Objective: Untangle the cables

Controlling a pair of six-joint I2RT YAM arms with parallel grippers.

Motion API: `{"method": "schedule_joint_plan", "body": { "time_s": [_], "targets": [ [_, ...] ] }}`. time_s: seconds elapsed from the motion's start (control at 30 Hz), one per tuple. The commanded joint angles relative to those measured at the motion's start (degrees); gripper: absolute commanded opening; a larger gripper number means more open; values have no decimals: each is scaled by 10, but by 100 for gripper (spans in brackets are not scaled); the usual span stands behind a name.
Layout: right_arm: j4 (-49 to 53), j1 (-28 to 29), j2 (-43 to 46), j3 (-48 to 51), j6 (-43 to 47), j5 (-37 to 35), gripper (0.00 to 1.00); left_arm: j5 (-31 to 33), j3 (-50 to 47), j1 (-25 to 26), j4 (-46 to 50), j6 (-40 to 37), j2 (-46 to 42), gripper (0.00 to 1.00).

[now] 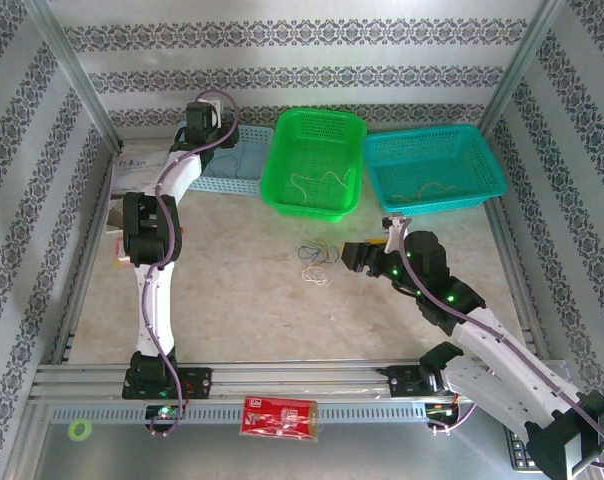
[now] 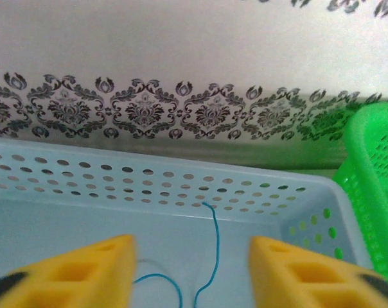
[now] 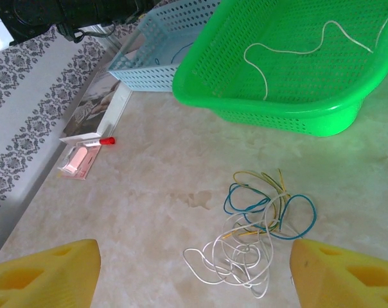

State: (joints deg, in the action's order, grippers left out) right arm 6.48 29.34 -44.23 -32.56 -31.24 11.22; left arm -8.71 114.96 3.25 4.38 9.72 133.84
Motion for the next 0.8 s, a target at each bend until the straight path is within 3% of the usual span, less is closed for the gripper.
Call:
{"method": "schedule_joint_plan", "body": {
  "time_s": [0.0, 0.17, 0.33, 0.5, 0.77],
  "targets": [
    [9, -5, 6, -15, -5, -9, 78, -10, 0, -9, 17, 4, -25, 64],
    [12, -4, 7, -20, -11, -10, 77, -36, -10, -10, 9, 23, -70, 78],
    [33, -4, -5, -29, -6, -9, 77, -96, -79, -10, -38, 85, -149, 88],
    [48, -3, -20, -29, -14, -12, 76, -149, -205, -9, -87, 163, -260, 100],
    [26, -3, -68, -3, -35, -26, 73, -232, -468, -6, -145, 261, -453, 100]
  ]
}}
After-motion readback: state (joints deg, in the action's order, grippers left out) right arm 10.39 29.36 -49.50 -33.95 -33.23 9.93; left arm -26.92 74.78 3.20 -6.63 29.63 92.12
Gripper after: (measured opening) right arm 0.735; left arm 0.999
